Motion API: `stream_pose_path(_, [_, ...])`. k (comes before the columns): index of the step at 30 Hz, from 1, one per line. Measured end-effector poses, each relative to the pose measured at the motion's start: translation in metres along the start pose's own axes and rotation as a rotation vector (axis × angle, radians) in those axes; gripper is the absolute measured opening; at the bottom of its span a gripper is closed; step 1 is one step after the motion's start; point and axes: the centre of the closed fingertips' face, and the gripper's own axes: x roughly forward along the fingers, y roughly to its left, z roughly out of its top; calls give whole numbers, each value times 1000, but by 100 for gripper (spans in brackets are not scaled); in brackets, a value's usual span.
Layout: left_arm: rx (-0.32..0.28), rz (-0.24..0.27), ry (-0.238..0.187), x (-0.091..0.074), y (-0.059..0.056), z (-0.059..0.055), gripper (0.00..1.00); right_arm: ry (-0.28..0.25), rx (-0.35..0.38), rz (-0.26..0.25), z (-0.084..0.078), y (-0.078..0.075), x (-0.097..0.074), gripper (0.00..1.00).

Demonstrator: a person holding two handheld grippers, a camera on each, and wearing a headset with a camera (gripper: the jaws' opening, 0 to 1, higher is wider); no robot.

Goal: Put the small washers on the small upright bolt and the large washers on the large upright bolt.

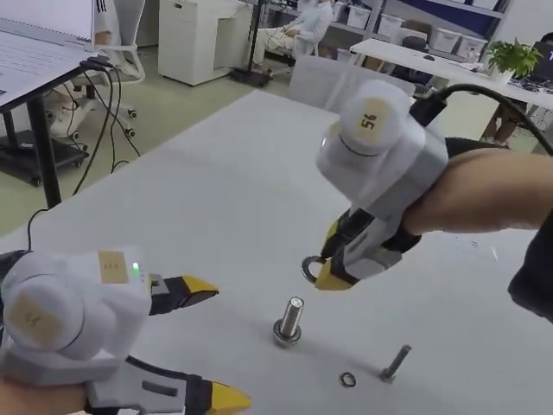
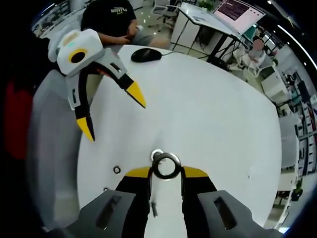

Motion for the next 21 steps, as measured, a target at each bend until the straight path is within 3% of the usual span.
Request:
stream_pose_path(10, [-4, -1, 5, -1, 1, -2, 69, 21, -8, 33, 2, -6, 19, 24])
stream_pose_path(21, [-10, -4, 14, 0, 1, -5, 69, 52, -10, 81, -1, 0, 40, 24])
